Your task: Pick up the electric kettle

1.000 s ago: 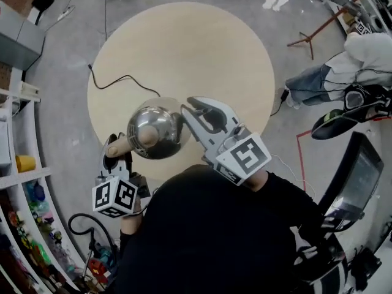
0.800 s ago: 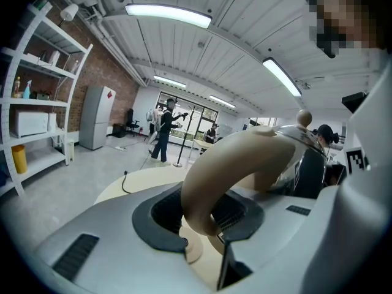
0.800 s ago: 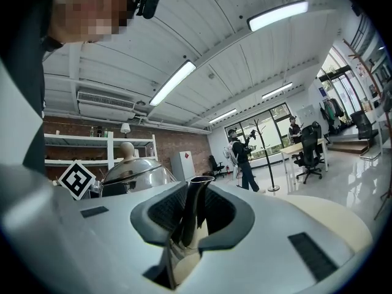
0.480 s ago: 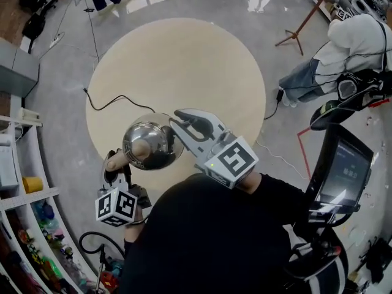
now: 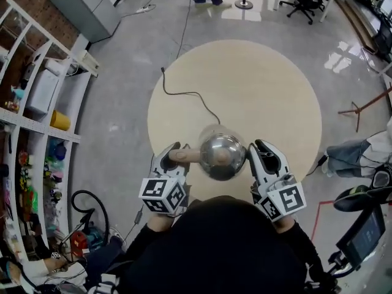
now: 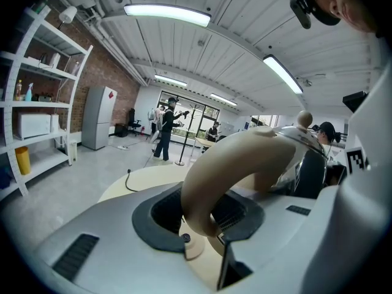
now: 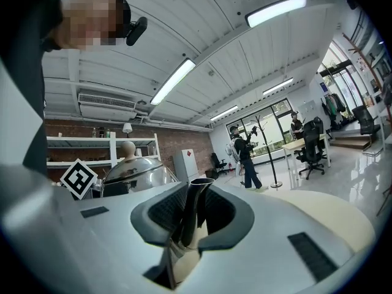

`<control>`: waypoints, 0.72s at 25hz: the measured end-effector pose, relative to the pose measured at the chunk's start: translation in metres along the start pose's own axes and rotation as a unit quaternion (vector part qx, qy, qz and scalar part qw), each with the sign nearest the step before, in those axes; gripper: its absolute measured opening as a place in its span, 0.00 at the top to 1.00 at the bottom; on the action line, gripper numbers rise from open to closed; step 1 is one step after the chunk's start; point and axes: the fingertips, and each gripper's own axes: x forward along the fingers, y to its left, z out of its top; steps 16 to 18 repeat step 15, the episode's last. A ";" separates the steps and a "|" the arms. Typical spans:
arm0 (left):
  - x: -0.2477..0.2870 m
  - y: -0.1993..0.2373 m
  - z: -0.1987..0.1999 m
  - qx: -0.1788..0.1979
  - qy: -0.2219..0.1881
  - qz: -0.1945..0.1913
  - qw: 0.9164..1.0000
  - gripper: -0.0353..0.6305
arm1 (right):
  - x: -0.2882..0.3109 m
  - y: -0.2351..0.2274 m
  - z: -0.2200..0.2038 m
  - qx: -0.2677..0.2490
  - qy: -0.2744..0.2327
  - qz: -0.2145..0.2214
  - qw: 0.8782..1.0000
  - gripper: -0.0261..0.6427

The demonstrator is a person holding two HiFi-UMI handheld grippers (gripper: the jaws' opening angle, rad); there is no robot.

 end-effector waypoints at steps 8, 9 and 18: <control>-0.003 0.010 0.000 0.000 -0.002 0.006 1.000 0.76 | 0.007 0.007 -0.004 0.002 0.004 0.005 1.000 0.86; -0.004 0.009 0.002 0.000 -0.004 0.005 1.000 0.76 | 0.007 0.007 -0.002 0.001 0.003 0.004 1.000 0.86; -0.003 -0.006 0.005 0.007 -0.010 -0.003 1.000 0.76 | -0.005 0.000 0.005 -0.002 -0.004 -0.002 1.000 0.86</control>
